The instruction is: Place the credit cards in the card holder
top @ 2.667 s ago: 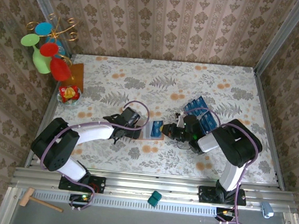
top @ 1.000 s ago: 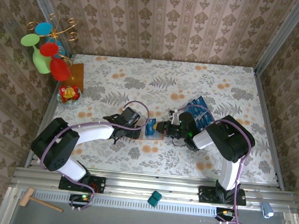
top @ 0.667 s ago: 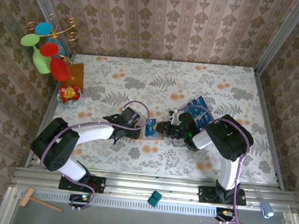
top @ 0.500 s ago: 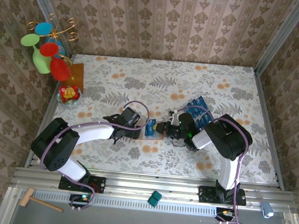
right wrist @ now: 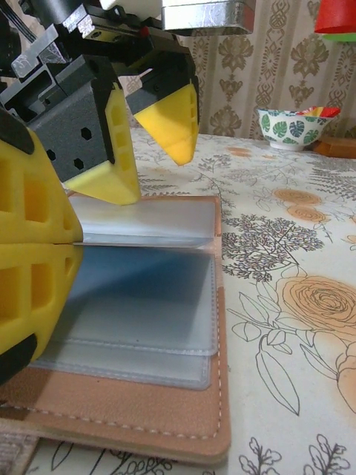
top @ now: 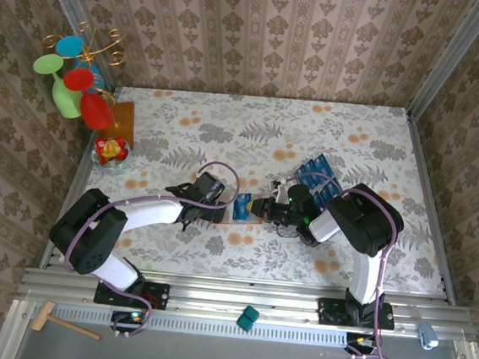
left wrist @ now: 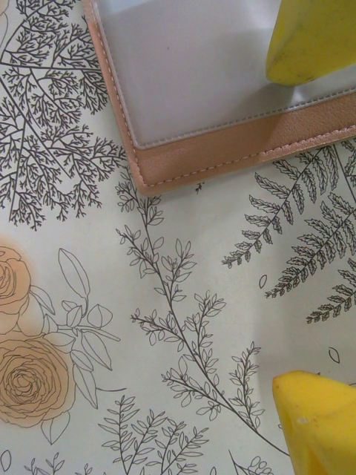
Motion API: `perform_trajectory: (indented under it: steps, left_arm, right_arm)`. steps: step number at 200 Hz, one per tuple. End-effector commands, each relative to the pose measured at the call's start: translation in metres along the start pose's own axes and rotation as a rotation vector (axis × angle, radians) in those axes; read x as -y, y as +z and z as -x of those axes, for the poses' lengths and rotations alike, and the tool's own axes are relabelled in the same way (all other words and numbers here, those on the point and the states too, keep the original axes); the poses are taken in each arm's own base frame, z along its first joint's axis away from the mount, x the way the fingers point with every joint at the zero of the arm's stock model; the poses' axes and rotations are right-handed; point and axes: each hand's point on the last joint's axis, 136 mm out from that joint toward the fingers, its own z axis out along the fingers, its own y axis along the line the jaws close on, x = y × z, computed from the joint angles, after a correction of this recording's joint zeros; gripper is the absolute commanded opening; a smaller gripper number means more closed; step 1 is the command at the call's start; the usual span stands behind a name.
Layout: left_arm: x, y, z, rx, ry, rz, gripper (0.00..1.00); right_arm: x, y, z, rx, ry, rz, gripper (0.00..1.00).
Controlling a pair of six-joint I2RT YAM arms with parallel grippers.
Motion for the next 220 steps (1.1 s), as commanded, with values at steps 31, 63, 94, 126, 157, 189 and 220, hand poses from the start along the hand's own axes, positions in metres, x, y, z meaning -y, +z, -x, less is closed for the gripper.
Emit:
perform_trajectory:
  steps: [31,63,94,126,157,189,220]
  left_arm:
    - [-0.008,-0.002,-0.014,-0.045,0.012,0.038,1.0]
    - [-0.009,-0.002,-0.015,-0.048,0.013,0.04,1.0]
    - [-0.009,-0.002,-0.015,-0.047,0.012,0.041,1.0]
    - [-0.009,-0.002,-0.015,-0.045,0.012,0.04,1.0]
    - [-0.008,-0.002,-0.014,-0.044,0.013,0.037,1.0]
    - [-0.008,-0.002,-0.015,-0.045,0.014,0.039,1.0]
    - [-0.008,-0.001,-0.015,-0.047,0.015,0.039,1.0]
  right_arm:
    - [0.004,0.004,-0.005,-0.029,0.007,0.01,0.0]
    - [0.004,0.006,-0.007,-0.035,0.008,0.011,0.0]
    - [0.002,0.009,-0.01,-0.047,0.007,0.015,0.0]
    - [0.003,0.01,-0.013,-0.056,0.011,0.014,0.0]
    - [0.004,0.011,-0.014,-0.061,0.011,0.013,0.0]
    - [0.006,0.012,-0.016,-0.068,0.015,0.008,0.0]
    - [0.007,0.014,-0.016,-0.07,0.02,0.001,0.0]
